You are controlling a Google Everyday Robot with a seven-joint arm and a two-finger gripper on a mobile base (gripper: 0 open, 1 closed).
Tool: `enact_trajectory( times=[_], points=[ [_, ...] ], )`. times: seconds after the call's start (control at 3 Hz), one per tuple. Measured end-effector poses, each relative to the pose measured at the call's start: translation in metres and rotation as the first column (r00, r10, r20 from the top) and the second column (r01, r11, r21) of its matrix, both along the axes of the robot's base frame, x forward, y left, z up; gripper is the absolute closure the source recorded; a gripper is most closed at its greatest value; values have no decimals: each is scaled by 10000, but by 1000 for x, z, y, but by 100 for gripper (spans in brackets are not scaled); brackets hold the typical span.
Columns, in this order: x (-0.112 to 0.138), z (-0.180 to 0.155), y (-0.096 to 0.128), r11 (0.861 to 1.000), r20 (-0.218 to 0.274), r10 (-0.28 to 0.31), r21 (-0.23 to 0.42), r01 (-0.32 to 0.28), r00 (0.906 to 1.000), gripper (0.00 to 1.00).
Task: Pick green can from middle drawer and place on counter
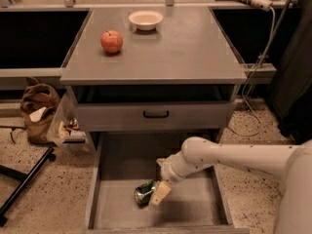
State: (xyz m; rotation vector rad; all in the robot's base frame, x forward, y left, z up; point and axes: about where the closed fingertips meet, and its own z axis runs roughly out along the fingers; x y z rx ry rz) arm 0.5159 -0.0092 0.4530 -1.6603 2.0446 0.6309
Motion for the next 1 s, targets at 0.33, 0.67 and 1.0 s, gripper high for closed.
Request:
enact_trajectory(
  times=[0.33, 0.67, 1.0],
  points=[
    [-10, -47, 18, 9996, -643, 288, 61, -284, 9975, 0],
    [-17, -74, 28, 9991, -1034, 408, 136, -396, 9938, 0],
    [-19, -77, 29, 9991, -1088, 419, 150, -405, 9932, 19]
  ],
)
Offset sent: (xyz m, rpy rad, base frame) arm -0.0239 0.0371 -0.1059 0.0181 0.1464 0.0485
